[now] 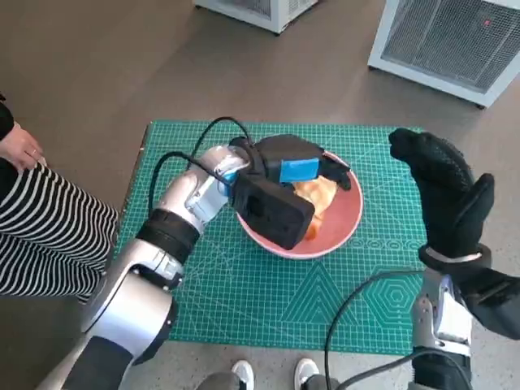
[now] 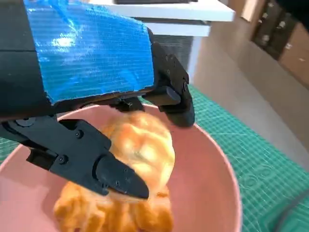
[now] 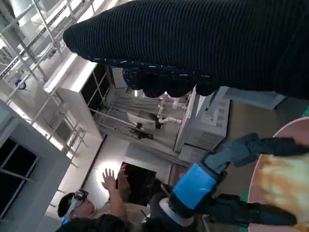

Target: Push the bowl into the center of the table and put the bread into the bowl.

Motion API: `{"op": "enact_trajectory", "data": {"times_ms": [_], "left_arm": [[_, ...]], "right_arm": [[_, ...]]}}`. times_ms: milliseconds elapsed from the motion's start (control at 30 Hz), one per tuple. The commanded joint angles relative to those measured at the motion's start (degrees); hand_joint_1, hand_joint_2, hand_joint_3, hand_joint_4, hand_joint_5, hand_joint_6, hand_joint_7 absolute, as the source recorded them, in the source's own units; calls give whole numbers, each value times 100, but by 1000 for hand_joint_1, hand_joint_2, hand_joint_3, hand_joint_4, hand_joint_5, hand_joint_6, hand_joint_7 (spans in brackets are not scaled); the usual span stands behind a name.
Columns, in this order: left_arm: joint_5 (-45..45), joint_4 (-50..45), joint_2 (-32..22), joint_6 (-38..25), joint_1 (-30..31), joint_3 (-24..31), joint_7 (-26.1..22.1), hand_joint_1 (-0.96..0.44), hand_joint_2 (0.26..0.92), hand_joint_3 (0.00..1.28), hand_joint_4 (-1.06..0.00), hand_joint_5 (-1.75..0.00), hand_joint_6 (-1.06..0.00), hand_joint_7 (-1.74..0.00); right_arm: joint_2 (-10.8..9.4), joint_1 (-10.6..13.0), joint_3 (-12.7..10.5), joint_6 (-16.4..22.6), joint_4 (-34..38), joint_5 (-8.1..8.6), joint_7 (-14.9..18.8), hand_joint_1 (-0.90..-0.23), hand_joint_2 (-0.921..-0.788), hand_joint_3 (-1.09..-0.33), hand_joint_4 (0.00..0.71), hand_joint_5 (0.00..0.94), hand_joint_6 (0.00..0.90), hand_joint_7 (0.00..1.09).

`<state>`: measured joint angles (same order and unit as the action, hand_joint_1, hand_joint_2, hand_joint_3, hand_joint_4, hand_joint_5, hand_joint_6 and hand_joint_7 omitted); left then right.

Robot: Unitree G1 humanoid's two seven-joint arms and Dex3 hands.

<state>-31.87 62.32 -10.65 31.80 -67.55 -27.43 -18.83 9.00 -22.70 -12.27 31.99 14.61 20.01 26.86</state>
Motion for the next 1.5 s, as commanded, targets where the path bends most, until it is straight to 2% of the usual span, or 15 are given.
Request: {"op": "enact_trajectory", "data": {"times_ms": [33,200,267,367,500,667,800,967,1133,1500], "left_arm": [[146,83,-105,49,38,169,103,-276,911,8,-265,-1,-406,-127],[666,4,-248,255,210,626,-50,-290,913,7,-195,0,-350,-84],[1010,-129,-285,343,330,875,-200,-296,912,6,-146,0,-284,-48],[1537,-371,-304,450,561,1242,-388,-336,916,7,-41,1,-92,-12],[2177,-771,-315,617,968,1699,-478,-418,920,41,-10,1,-24,-3],[3139,-1561,-249,608,1574,2272,-691,-550,921,143,-1,1,-3,0],[3945,-2462,-81,299,2082,2633,-820,-660,921,344,1,1,-1,0],[4903,-2999,191,-62,2581,3027,-1041,-706,921,486,1,1,-24,-15],[5389,-2941,364,-11,2759,3325,-1280,-717,921,513,-1,0,-68,-46],[5192,-2948,378,230,2886,3431,-1372,-702,921,497,-21,-10,-99,-86]], "right_arm": [[38,109,0,-59,34,-55,-77,-673,-921,-661,141,1,84,433],[64,88,1,-78,17,-83,-112,-672,-921,-661,141,1,84,434],[75,83,-1,-100,-1,-72,-116,-671,-921,-661,141,1,84,435],[86,77,0,-121,-23,-69,-123,-670,-921,-660,142,2,84,435],[75,70,25,-143,-82,-113,-177,-670,-921,-659,142,2,85,435],[60,54,86,-212,-217,-206,-311,-670,-921,-659,144,2,89,437],[59,25,123,-281,-326,-303,-432,-671,-921,-664,147,4,93,440],[73,-63,173,-384,-430,-407,-580,-670,-921,-675,149,4,94,442],[74,-235,213,-463,-410,-500,-713,-667,-921,-685,149,3,94,445],[42,-687,293,-591,-110,-586,-857,-673,-921,-697,152,3,74,443]]}}
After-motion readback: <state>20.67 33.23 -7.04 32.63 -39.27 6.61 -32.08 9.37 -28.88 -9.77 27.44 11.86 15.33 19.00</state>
